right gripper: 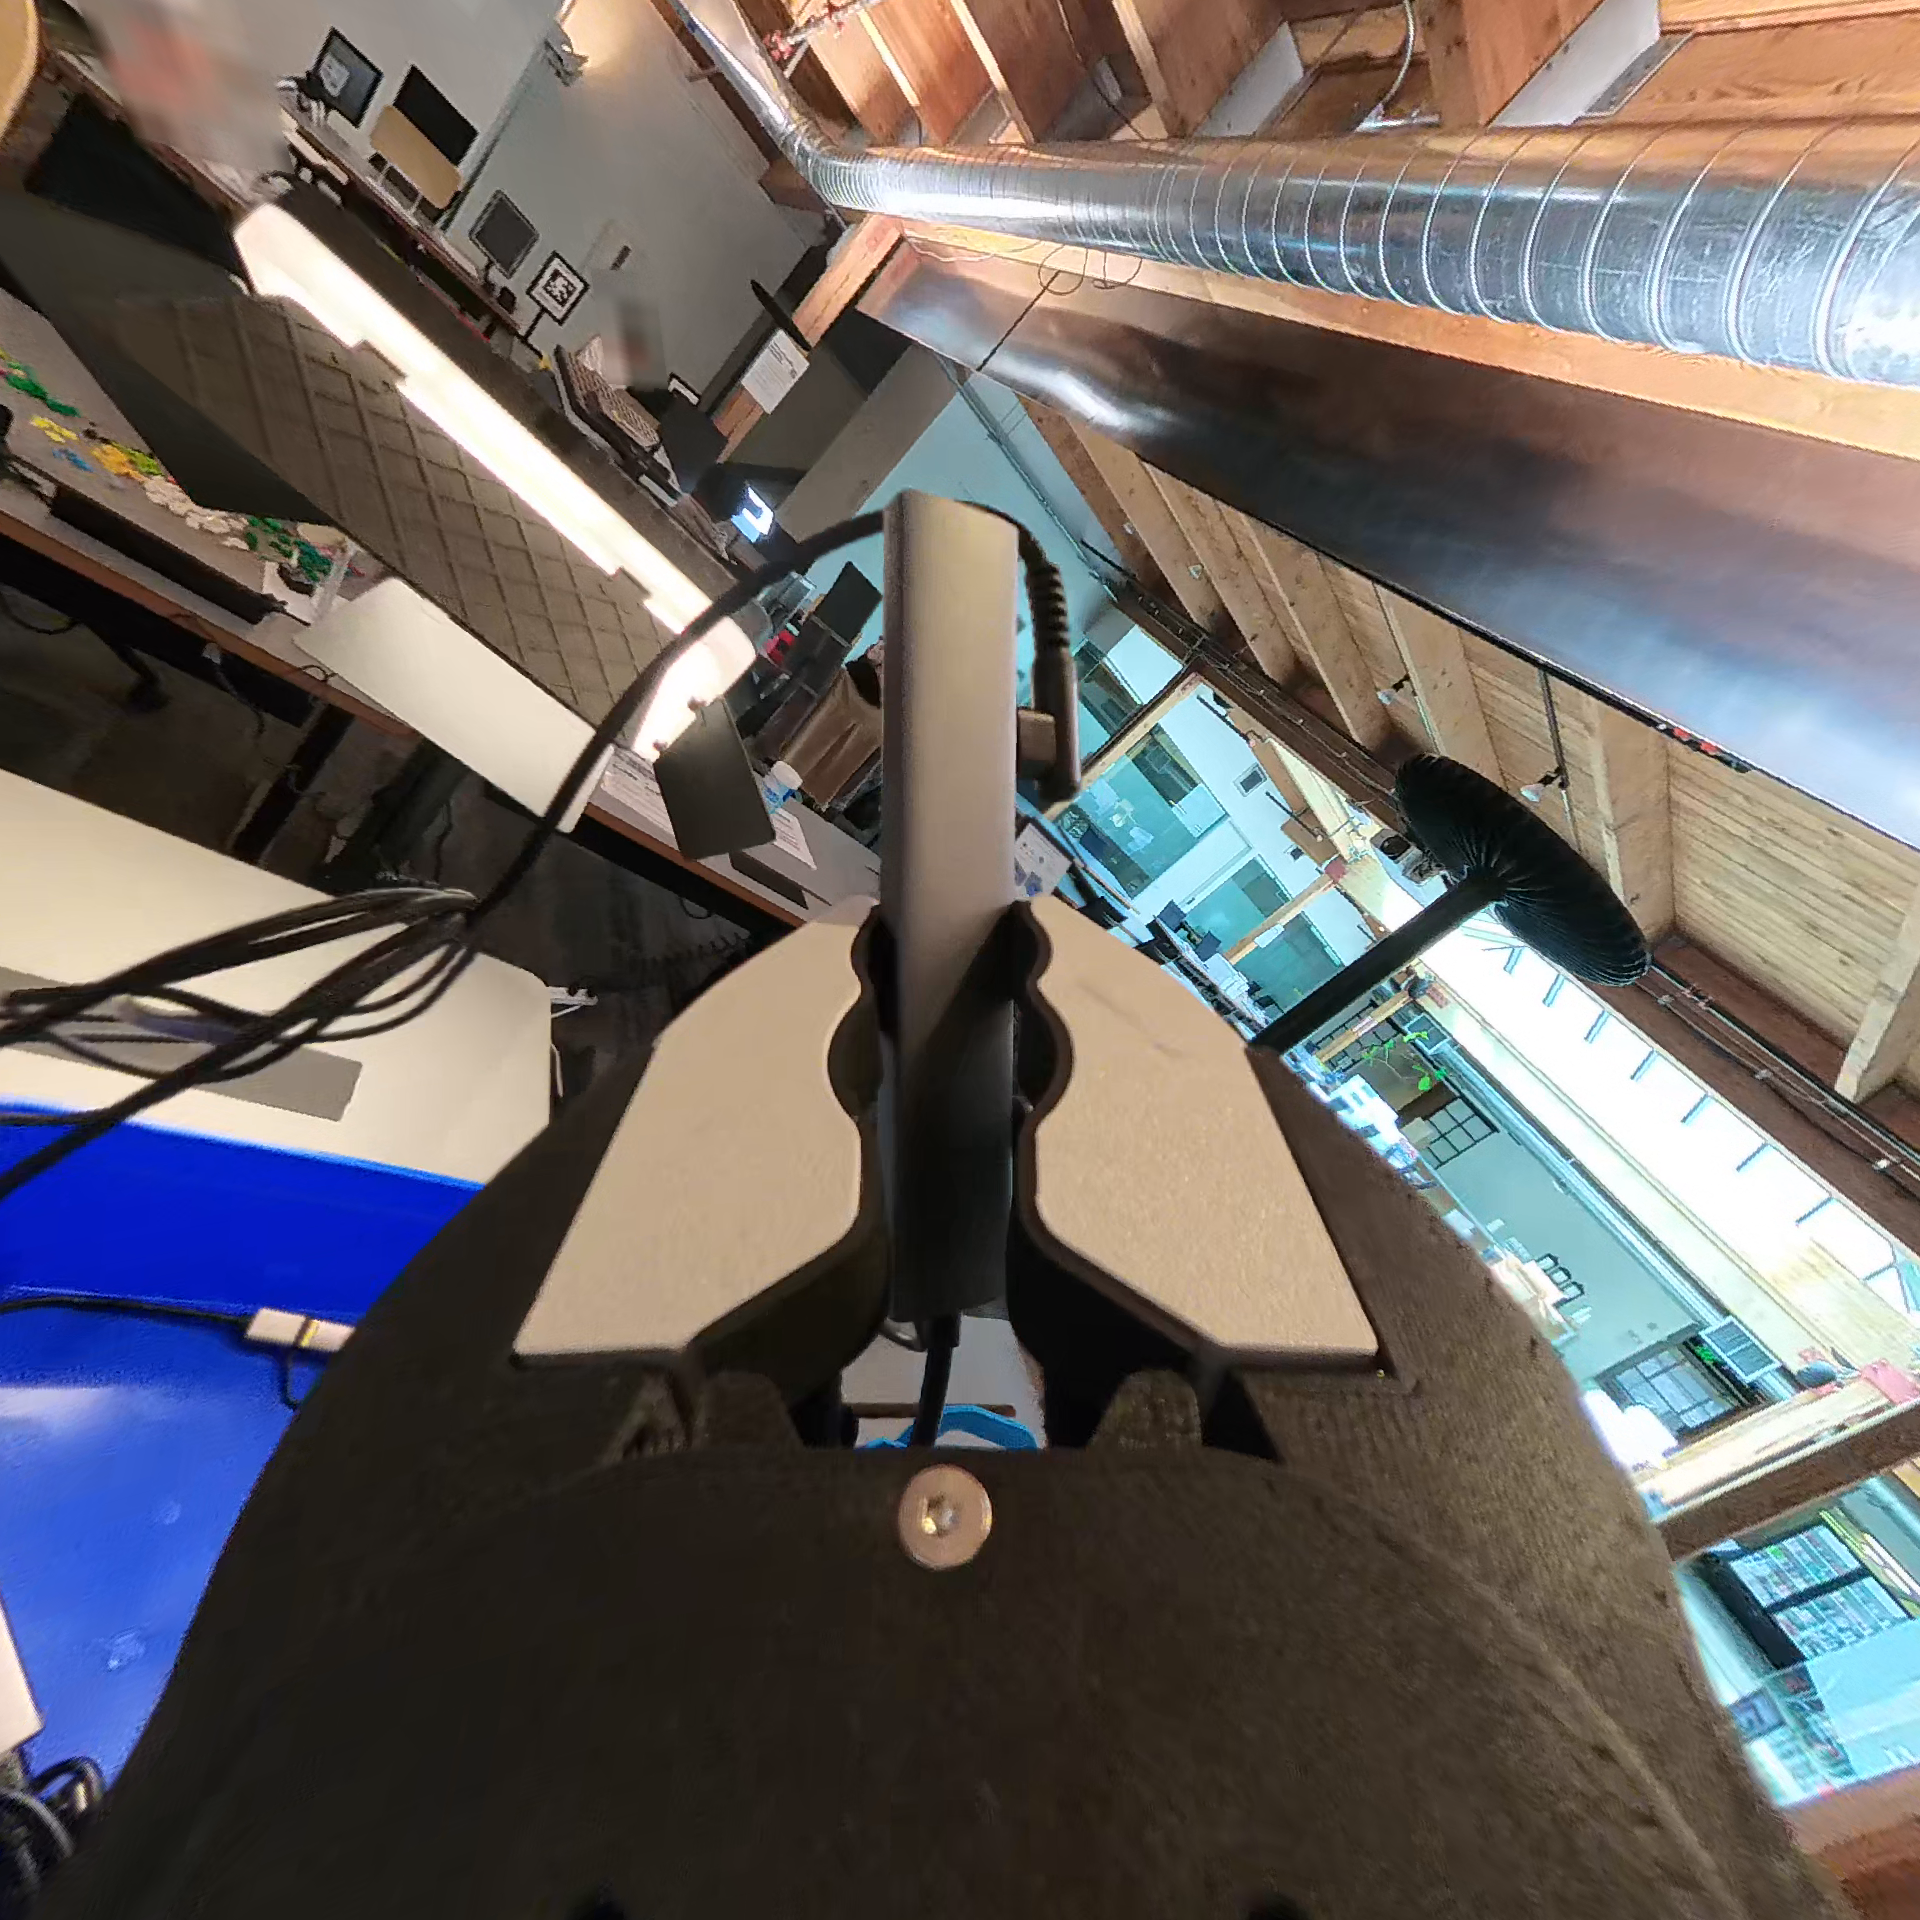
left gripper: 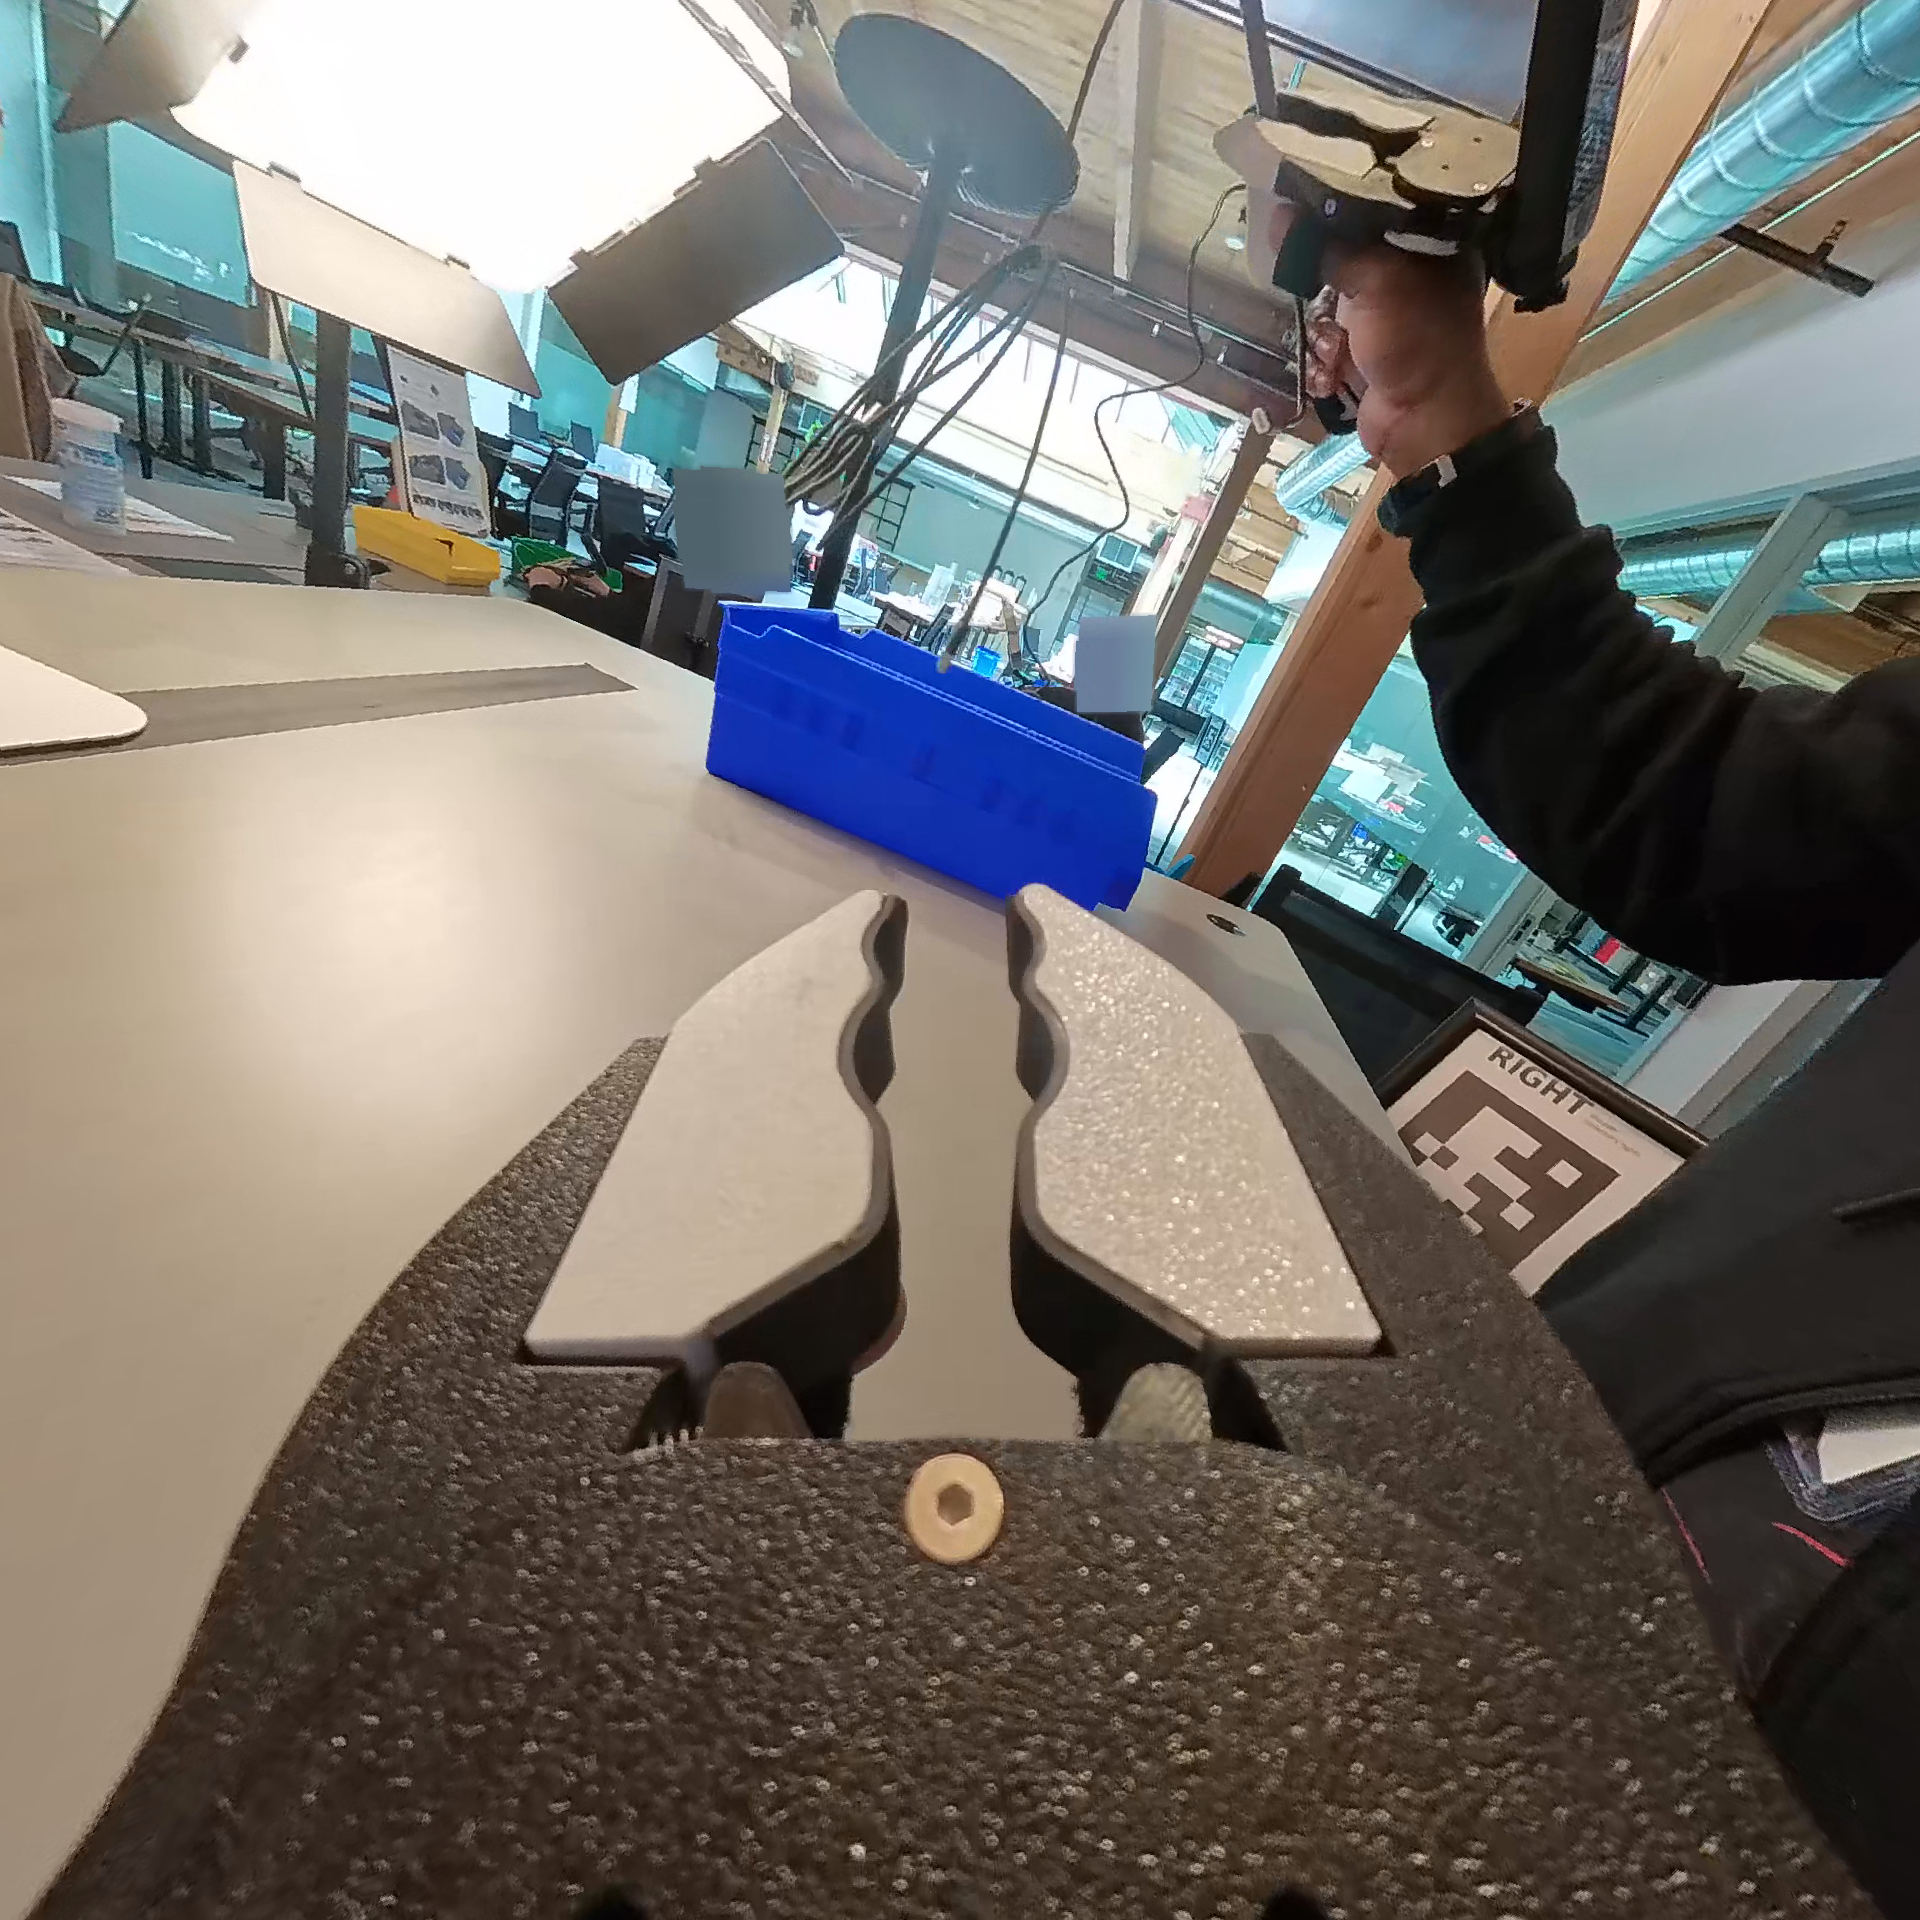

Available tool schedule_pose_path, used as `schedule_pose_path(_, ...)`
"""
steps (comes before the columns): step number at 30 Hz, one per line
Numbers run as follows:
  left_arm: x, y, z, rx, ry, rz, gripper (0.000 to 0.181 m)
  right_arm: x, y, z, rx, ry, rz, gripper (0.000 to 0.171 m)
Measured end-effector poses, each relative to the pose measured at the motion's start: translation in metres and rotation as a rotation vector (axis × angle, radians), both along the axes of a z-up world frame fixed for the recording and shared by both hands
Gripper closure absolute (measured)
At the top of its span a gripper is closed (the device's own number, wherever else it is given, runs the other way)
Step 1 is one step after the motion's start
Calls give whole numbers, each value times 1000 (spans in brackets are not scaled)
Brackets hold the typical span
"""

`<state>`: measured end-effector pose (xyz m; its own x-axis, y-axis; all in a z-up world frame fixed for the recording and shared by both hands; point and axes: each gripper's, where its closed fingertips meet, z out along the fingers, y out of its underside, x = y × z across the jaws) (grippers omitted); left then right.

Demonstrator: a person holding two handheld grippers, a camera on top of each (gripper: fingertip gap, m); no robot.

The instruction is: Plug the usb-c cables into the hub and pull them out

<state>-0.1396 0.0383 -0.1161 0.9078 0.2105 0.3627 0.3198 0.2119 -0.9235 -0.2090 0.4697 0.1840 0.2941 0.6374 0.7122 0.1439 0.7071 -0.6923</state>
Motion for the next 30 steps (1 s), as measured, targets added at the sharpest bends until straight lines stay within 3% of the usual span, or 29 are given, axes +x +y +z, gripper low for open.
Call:
schedule_pose_path(7,0,2,-2,-10,-6,-6,162,-2,-6,20,-32,47,20,149)
schedule_pose_path(24,-3,-1,-3,-4,-33,-3,162,7,-38,150,6,238,13,150)
schedule_pose_path(30,-1,2,-6,-35,-28,-10,162,7,-41,157,1,240,2,149)
